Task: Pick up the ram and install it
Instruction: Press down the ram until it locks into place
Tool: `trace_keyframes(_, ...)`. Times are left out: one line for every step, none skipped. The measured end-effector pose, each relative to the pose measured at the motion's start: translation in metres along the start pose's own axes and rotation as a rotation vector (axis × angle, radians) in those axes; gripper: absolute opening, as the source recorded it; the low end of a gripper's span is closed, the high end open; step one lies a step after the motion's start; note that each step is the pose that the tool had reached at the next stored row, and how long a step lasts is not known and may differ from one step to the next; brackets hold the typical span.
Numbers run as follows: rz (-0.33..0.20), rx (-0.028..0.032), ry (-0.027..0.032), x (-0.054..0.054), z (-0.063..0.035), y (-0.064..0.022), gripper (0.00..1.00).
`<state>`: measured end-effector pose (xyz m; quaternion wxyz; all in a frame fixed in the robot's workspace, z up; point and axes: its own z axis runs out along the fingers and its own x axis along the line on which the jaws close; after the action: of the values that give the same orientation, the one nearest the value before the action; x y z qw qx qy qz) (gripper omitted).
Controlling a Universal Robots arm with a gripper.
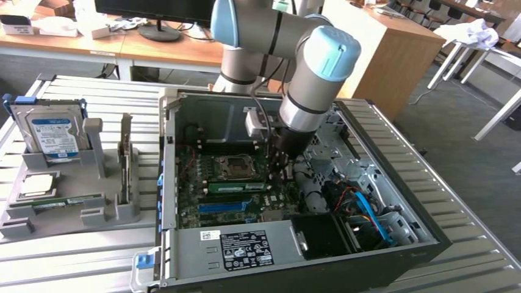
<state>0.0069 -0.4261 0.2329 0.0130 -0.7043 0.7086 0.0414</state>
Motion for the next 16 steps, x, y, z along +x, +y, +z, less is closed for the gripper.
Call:
trace_keyframes(0.000, 0.0005, 0.0000, 0.000, -0.0010, 0.0006, 0.11)
trace_keyframes(0.000, 0.0016, 0.0000, 0.000, -0.0012, 0.0025, 0.11)
trace_keyframes(0.000, 0.0036, -0.0001, 0.000, -0.0011, 0.0062, 0.11)
trace_keyframes(-0.001, 0.0061, -0.0002, 0.000, -0.0008, 0.0110, 0.11)
trace_keyframes(-0.001, 0.0081, -0.0001, 0.000, -0.0007, 0.0156, 0.11)
trace_keyframes(-0.001, 0.0099, 0.0001, 0.000, -0.0006, 0.0201, 0.11)
trace_keyframes(-0.001, 0.0117, 0.0003, 0.000, -0.0005, 0.0245, 0.11)
trace_keyframes(-0.001, 0.0134, 0.0003, 0.000, -0.0004, 0.0289, 0.11)
trace_keyframes(-0.001, 0.0151, 0.0003, 0.000, -0.0002, 0.0334, 0.11)
trace_keyframes(-0.001, 0.0168, 0.0001, 0.000, 0.0001, 0.0379, 0.11)
trace_keyframes(-0.001, 0.0185, 0.0001, 0.000, 0.0003, 0.0428, 0.11)
trace_keyframes(-0.001, 0.0198, 0.0001, 0.000, 0.0005, 0.0473, 0.11)
trace_keyframes(-0.002, 0.0210, 0.0001, 0.000, 0.0006, 0.0518, 0.11)
trace_keyframes(-0.002, 0.0223, 0.0001, 0.000, 0.0008, 0.0563, 0.11)
trace_keyframes(-0.002, 0.0235, 0.0001, 0.000, 0.0010, 0.0608, 0.11)
trace_keyframes(-0.002, 0.0247, 0.0001, 0.000, 0.0012, 0.0652, 0.11)
